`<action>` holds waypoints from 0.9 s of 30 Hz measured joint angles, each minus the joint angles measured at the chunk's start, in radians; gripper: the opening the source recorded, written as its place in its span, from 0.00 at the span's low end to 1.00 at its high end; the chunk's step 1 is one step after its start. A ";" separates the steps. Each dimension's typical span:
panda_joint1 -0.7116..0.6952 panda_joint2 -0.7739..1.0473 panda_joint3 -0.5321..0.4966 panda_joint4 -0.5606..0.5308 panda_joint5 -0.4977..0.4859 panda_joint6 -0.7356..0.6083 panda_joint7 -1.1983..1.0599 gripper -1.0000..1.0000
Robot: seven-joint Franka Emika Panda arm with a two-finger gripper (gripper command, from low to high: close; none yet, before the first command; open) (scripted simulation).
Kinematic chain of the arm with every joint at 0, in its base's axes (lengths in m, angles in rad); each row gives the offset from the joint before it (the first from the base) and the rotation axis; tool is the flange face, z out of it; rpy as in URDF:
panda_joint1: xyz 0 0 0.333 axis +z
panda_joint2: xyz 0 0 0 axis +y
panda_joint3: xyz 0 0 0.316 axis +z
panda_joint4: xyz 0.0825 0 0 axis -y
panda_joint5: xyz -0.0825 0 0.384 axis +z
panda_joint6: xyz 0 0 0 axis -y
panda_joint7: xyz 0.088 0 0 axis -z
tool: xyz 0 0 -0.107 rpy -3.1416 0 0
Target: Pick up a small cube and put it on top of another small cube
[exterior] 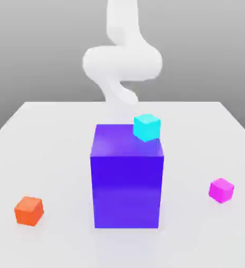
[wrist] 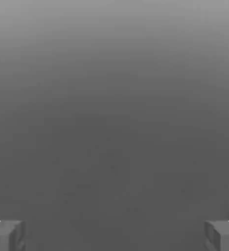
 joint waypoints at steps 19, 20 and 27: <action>0.306 0.698 0.378 -0.364 -0.047 0.428 0.255 0.50; 0.329 0.738 0.383 -0.383 -0.083 0.449 0.292 0.50; 0.535 0.998 0.158 -0.365 -0.365 0.631 0.519 0.50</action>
